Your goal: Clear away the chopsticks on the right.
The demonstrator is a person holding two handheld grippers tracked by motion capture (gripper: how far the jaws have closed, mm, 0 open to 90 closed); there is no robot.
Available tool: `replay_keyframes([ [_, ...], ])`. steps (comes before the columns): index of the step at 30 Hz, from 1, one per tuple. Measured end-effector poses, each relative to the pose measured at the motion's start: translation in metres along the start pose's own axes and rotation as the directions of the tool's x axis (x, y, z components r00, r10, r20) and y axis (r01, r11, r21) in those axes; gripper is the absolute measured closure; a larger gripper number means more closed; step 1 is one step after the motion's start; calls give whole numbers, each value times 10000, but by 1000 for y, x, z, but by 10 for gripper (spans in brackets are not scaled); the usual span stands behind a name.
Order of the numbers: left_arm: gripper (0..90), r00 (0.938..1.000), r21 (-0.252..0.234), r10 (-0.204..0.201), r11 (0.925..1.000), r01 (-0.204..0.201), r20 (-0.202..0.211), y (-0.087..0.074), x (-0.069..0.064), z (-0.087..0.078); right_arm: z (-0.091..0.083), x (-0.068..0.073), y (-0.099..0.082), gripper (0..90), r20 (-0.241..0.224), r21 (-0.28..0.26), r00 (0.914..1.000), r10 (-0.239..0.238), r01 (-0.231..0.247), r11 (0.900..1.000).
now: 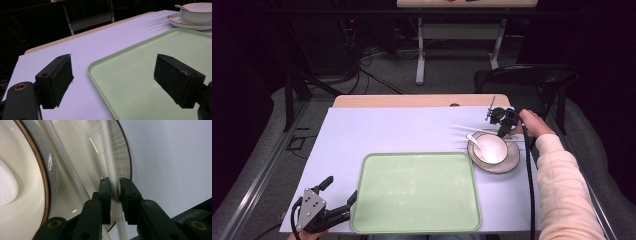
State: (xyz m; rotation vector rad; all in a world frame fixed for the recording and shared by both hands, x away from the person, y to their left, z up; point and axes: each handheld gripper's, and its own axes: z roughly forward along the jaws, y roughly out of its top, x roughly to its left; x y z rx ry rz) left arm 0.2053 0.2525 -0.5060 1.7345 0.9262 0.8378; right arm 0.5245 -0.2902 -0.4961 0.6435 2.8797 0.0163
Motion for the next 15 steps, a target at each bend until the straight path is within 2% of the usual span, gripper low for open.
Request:
replay_keyframes([
  [8, 155, 10000, -25, -30, 10000, 30, -10, 0, 0, 0, 1, -1, -1, 837, 203, -213, 9998, -67, 72, 9997],
  [10, 155, 10000, -15, 11, 10000, -11, 15, 0, 0, 0, -4, 0, -2, 838, 345, -275, 9993, 157, -148, 9995],
  [15, 154, 10000, -16, -1, 10000, 1, 4, 0, 0, 0, -20, 4, -2, 838, 613, -666, 9978, 256, -215, 9976],
])
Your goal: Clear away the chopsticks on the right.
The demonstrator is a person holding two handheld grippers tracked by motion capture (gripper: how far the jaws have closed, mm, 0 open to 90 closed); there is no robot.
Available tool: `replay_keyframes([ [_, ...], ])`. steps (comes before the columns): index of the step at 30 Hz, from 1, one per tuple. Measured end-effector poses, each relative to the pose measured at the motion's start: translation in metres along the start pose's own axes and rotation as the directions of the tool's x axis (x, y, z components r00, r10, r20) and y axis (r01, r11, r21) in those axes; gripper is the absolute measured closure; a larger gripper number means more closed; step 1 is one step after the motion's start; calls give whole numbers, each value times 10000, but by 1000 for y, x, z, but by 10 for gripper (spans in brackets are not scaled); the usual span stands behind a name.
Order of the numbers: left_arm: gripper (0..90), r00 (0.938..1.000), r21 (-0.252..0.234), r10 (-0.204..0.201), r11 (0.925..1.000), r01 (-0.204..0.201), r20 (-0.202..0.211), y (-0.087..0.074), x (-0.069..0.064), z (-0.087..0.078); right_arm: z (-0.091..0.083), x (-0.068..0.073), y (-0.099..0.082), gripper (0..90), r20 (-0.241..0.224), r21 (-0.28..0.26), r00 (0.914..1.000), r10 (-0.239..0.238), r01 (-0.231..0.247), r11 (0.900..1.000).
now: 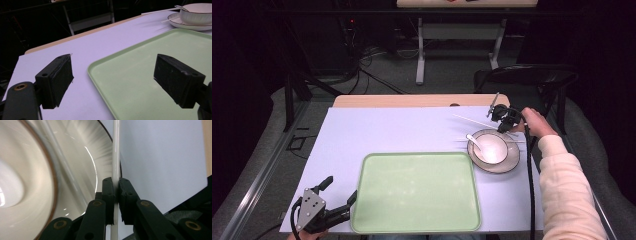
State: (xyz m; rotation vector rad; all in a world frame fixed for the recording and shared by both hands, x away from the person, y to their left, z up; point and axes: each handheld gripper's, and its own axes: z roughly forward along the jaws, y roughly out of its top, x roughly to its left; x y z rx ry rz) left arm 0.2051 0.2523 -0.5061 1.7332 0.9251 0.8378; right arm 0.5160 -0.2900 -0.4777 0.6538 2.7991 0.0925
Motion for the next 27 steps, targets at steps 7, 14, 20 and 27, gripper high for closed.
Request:
replay_keyframes([
  [7, 155, 10000, -9, 26, 10000, -26, -5, 0, 0, 0, -43, 21, 3, 839, 599, -402, 9976, 359, -335, 9986],
  [14, 155, 10000, 11, 20, 10000, -20, -9, 0, 0, 0, -75, 39, -1, 839, 771, -854, 9864, 1449, -1383, 9867],
  [20, 155, 10000, 9, 21, 10000, -21, 0, 0, -1, 0, -102, 67, -1, 839, 697, -1128, 9693, 2357, -2271, 9673],
  [27, 155, 10000, 16, 49, 10000, -49, 2, 0, 0, 0, -115, 97, 1, 839, 326, -1276, 9602, 2774, -2713, 9540],
])
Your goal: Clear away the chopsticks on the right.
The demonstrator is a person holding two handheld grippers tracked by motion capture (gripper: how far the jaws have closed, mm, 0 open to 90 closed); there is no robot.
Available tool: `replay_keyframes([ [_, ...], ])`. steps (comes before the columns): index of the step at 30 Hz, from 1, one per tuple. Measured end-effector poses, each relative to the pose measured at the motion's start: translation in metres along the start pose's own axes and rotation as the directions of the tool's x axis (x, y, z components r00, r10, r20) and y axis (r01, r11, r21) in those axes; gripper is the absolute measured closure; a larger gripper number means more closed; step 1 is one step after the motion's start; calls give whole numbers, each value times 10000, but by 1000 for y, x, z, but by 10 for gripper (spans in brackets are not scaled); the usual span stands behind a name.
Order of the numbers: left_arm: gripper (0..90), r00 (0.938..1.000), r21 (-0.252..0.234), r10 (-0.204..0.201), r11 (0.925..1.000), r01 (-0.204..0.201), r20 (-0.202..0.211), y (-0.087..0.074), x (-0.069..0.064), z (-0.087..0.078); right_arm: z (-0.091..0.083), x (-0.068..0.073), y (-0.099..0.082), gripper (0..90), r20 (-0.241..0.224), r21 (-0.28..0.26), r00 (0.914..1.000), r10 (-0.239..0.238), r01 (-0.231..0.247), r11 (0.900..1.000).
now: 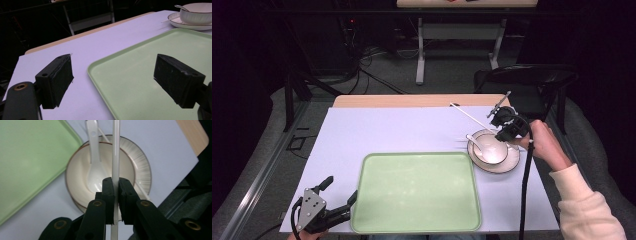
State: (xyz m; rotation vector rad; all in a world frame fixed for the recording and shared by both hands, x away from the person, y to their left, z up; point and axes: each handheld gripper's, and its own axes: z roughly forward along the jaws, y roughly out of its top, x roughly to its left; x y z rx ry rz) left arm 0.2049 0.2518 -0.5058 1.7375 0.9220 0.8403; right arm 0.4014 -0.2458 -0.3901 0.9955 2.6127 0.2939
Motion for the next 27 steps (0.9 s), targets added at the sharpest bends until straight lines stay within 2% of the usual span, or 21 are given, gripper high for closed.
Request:
replay_keyframes([
  [1, 155, 10000, -2, -4, 10000, 4, 3, 0, 0, 0, 0, 11, -2, 839, -15, 73, 10000, 73, -73, 9999],
  [3, 155, 10000, -10, 0, 10000, 0, 7, 0, 0, 0, 0, 15, -2, 839, -24, 113, 10000, 77, -77, 9999],
  [4, 155, 10000, -11, -3, 10000, 3, 4, 0, 0, 0, 1, 24, -3, 839, -128, 130, 9999, 117, -115, 9998],
  [8, 155, 10000, -22, -4, 10000, 4, 17, 0, 0, 0, 4, 33, -5, 839, -284, 144, 9996, 92, -88, 9999],
  [9, 155, 10000, -22, -1, 10000, 1, 18, 0, 0, 0, 6, 41, -6, 839, -312, 189, 9994, 132, -126, 9997],
  [11, 155, 10000, -30, -7, 10000, 7, 19, 0, 0, 0, 8, 44, -7, 839, -381, 193, 9992, 124, -117, 9997],
  [12, 155, 10000, -19, 5, 10000, -5, 22, 0, 0, 0, 11, 52, -8, 839, -439, 213, 9990, 85, -76, 9997],
  [19, 155, 10000, -21, 13, 10000, -13, 25, 0, 0, 0, 24, 74, -13, 839, -764, 401, 9970, 101, -70, 9992],
  [24, 155, 10000, -1, 26, 10000, -26, 24, 0, 0, 0, 33, 84, -17, 839, -969, 634, 9952, 110, -49, 9980],
  [27, 155, 10000, -2, 26, 10000, -26, 16, 0, 0, 0, 38, 89, -20, 839, -1088, 700, 9937, 278, -202, 9973],
])
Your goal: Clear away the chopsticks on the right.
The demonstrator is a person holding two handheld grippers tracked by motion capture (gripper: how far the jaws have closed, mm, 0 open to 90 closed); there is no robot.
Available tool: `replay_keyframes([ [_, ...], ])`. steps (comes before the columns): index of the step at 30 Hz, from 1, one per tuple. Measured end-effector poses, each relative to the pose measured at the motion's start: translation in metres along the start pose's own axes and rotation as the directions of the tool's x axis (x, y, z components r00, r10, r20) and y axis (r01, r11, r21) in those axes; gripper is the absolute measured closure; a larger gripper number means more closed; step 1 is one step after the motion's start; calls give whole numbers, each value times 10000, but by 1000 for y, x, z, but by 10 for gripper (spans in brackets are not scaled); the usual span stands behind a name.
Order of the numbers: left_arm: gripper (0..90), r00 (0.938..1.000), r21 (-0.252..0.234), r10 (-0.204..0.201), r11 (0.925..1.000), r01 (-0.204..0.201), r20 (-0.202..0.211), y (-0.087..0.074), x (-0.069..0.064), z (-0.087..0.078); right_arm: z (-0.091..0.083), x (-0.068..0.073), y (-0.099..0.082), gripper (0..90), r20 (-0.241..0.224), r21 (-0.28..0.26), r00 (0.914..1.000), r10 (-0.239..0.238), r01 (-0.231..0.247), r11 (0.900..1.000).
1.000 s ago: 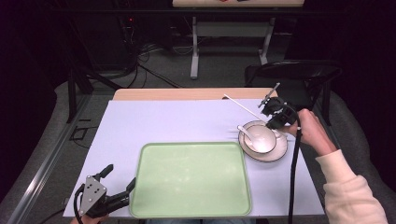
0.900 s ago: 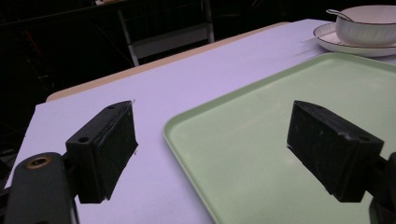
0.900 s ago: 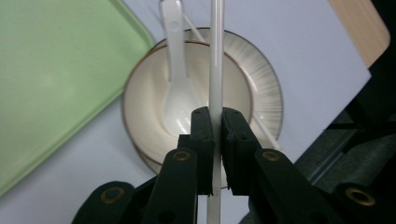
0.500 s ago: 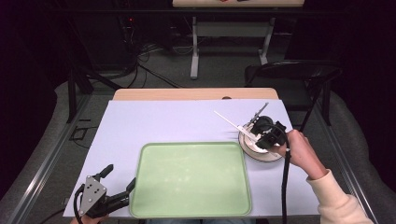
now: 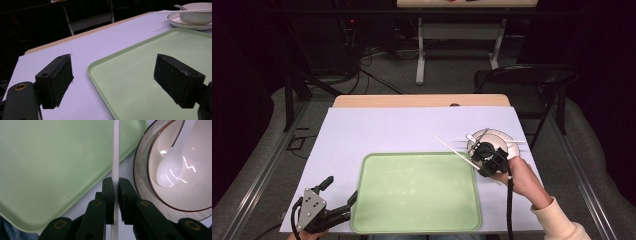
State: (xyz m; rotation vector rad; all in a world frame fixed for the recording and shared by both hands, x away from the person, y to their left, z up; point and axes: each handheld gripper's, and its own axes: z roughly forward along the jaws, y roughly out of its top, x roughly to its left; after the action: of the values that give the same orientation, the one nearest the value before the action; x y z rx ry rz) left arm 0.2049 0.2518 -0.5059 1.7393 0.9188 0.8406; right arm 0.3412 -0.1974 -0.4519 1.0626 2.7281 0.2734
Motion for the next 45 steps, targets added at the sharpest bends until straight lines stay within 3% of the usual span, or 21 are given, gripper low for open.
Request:
replay_keyframes([
  [8, 155, 10000, -45, 13, 10000, -13, -8, 0, -1, 0, 20, 9, -5, 837, -354, 239, 9977, 582, -574, 9981],
  [13, 155, 10000, -114, 9, 9999, -9, -26, 0, -1, -1, 29, 17, -5, 837, -281, 477, 9955, 902, -888, 9949],
  [27, 155, 10000, -162, 34, 9999, -35, -60, 0, -1, -2, 48, 39, -4, 835, -615, 808, 9874, 1458, -1406, 9868],
  [28, 155, 10000, -162, -3, 9999, 2, -61, -1, -1, -2, 53, 43, -2, 835, -650, 928, 9898, 1269, -1206, 9884],
  [37, 156, 10000, -241, 3, 9997, -5, -86, -1, -1, -3, 63, 53, 3, 829, -817, 951, 9884, 1284, -1205, 9881],
  [42, 156, 9999, -308, -42, 9995, 38, -129, -1, -1, -3, 66, 54, 3, 727, -773, 1000, 9925, 948, -869, 9912],
  [45, 156, 9999, -300, -23, 9995, 19, -123, -1, -1, -3, 66, 53, 3, 744, -869, 937, 9924, 875, -793, 9924],
])
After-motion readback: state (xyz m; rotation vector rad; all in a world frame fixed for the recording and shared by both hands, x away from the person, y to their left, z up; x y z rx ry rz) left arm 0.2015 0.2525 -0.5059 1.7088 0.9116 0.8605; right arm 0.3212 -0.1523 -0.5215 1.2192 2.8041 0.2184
